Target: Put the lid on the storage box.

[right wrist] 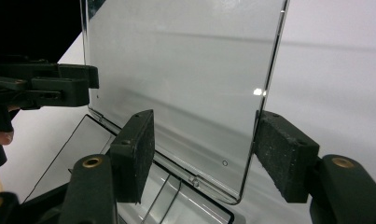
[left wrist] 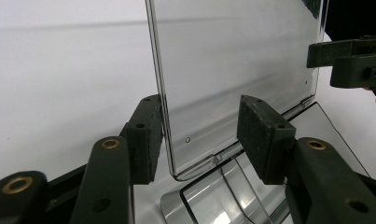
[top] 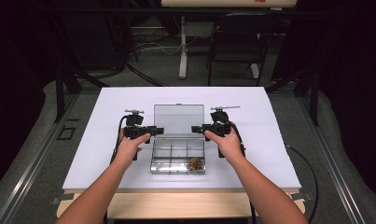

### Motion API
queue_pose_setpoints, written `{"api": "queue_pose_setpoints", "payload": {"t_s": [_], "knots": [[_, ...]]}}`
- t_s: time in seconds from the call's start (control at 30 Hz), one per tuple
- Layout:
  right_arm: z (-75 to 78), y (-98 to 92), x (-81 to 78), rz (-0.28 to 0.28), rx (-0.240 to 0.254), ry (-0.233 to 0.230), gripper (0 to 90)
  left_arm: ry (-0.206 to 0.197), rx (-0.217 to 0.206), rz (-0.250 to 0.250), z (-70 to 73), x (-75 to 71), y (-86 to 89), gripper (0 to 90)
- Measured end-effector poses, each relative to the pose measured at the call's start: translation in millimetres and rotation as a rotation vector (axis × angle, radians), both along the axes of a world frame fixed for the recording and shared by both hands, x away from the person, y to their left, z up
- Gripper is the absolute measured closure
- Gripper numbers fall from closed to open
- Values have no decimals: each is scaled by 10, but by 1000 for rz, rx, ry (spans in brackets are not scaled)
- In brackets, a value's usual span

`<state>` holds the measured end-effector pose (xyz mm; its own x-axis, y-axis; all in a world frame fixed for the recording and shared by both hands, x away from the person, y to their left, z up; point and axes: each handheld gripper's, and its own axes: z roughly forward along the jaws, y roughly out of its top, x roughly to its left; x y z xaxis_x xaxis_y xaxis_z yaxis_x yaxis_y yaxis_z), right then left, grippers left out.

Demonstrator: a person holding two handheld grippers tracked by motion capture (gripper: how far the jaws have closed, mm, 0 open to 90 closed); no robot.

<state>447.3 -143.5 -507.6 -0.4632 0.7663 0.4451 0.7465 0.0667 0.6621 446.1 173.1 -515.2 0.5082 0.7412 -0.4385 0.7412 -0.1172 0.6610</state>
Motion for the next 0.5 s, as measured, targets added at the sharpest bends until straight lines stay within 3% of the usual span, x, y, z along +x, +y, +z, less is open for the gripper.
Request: {"api": "queue_pose_setpoints", "payload": {"t_s": [0.27, 0.5], "knots": [[48, 5, -53, 9, -5, -19, 391, -9, -3, -5, 40, -44, 4, 512], [76, 21, -115, 19, -38, -54, 393, -29, 8, -12, 68, -88, 0, 510]]}}
